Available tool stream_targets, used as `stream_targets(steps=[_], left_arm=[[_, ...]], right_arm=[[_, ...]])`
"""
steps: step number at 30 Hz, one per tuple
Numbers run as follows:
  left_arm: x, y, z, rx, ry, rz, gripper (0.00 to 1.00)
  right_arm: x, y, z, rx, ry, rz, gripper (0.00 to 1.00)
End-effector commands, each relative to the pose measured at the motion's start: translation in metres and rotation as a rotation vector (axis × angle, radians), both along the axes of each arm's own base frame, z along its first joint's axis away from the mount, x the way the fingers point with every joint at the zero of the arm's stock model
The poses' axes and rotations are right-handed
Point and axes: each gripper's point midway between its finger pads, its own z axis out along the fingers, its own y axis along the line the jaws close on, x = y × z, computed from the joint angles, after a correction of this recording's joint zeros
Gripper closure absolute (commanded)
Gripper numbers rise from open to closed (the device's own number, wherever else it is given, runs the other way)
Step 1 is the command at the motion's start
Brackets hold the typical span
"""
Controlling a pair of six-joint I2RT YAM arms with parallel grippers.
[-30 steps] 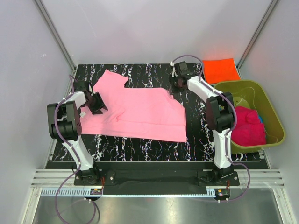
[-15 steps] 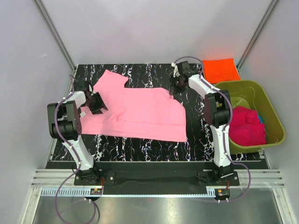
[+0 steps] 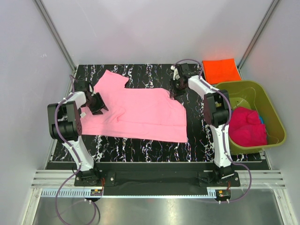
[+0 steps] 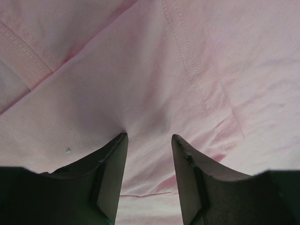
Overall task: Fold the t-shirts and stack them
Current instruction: Fold the tshirt
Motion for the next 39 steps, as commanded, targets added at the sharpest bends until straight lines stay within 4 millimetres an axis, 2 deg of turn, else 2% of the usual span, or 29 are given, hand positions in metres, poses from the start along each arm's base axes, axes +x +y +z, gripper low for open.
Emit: stream_targets(steps=[1,7,16,34,39], left_arm=[[-0.001,0.006,-0.016,0.042,0.031,-0.01,0.51],[-0.001,0.008,-0.016,0.055,0.032,-0.008,0.51],[-0.001,0.008,-0.017,0.053,0.038,-0.01,0.5],[0.0,0.008,-0.018,0.05,0.04,-0.013,0.5],[0.0,0.008,-0.018,0.049,0.042,-0.012,0.5]], right_arm=[[0.009,-0.001,0.012,-0.002,-0.039,0.007,0.67],[0.017,-0.005,0.023,0.013,-0.063,-0.013,0.72],[0.022,-0.009,0.024,0.042,-0.056,-0.04,0.71],[0.011,-0.002,-0.006,0.066,0.015,0.005,0.69],[0.01,-0.006,-0.01,0.025,0.009,0.002,0.73]])
